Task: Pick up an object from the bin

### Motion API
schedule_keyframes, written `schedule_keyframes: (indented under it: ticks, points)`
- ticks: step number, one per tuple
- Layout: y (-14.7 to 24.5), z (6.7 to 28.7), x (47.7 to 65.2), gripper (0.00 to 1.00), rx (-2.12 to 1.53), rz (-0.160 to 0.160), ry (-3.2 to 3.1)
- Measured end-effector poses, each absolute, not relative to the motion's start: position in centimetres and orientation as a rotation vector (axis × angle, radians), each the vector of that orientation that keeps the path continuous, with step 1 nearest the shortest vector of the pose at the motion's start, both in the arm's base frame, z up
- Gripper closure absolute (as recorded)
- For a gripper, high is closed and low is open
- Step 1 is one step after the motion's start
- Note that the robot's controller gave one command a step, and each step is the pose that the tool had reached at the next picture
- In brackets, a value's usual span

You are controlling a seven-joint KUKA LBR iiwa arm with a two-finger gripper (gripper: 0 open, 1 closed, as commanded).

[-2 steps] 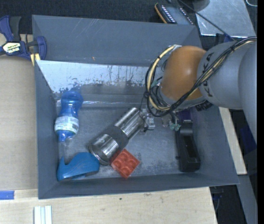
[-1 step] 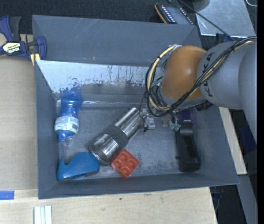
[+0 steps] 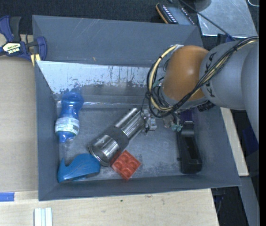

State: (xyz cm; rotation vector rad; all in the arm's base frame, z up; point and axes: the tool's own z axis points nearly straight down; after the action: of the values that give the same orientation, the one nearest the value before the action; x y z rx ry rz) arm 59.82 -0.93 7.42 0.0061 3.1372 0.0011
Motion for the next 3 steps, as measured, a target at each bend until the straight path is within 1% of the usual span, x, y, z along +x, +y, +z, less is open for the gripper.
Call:
schedule_keyframes:
  ticks: [1, 3]
  points:
    - [-0.9, 8.0, 59.8, 1.00, 0.006, 0.001, 3.138]
    - [-1.0, 10.4, 59.7, 1.00, 0.006, 0.001, 3.141]
